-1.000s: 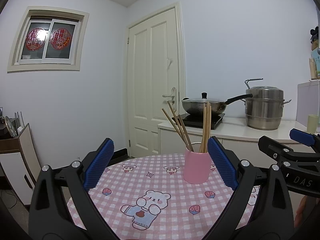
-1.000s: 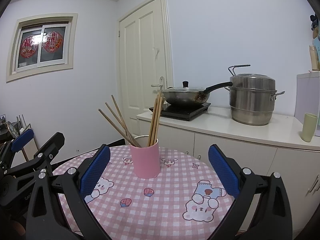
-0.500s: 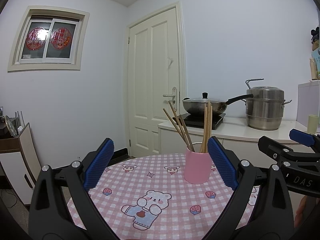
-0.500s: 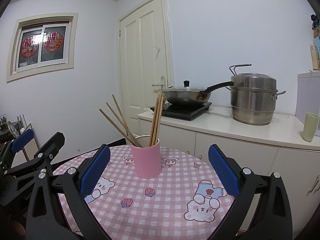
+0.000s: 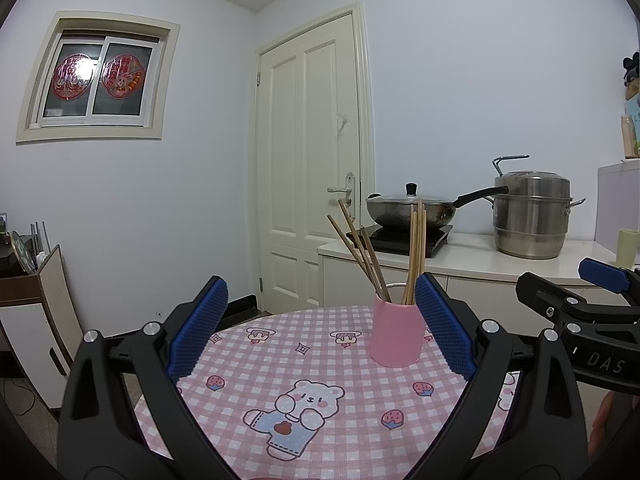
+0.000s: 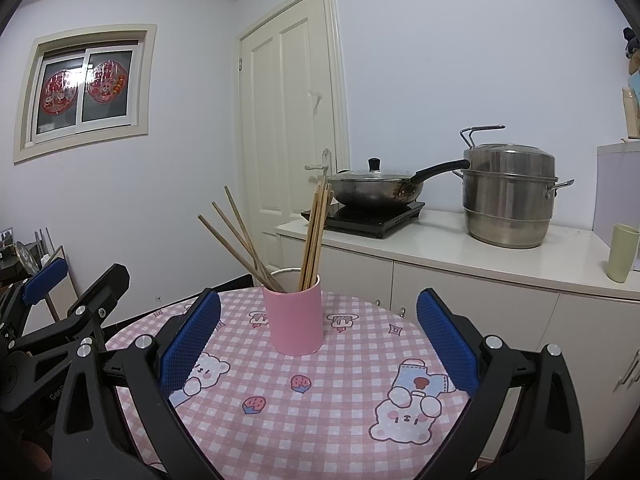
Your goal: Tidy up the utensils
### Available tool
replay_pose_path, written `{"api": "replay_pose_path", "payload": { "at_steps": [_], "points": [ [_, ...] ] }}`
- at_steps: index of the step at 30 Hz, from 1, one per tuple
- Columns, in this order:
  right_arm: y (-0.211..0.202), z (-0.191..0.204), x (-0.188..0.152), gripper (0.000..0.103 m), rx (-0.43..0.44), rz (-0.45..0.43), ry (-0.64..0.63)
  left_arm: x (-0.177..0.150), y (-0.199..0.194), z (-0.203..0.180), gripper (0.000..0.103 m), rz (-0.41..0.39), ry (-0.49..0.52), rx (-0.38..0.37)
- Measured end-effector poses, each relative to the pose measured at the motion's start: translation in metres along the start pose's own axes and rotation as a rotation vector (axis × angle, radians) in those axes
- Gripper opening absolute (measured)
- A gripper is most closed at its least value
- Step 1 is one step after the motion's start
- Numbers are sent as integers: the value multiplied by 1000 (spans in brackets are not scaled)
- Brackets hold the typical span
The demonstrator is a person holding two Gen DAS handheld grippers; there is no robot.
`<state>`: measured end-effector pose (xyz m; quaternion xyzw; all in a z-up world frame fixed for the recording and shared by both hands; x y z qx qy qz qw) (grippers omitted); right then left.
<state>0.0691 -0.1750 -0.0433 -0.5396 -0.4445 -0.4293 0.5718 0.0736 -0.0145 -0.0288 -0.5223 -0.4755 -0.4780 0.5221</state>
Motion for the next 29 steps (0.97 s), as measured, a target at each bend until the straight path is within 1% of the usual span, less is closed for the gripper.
{"api": "replay_pose_path", "payload": {
  "at_steps": [15,29],
  "points": [
    [3,-4,-1,95,5,5,4,-2,1,-1,93,0,2,2],
    [5,-6,-4,95,10,19,12,-5,3,-6,93,20,17,7]
  ]
}}
Point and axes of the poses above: each gripper's, at about its wrist camera, not at the fingertips, and y roughly the way its jaws point, z to its left, x to its top, the point moved 1 cm from there along y, roughly the way its jaws point, and after that the axes turned 4 degrees about x, right-handed, at the moved point
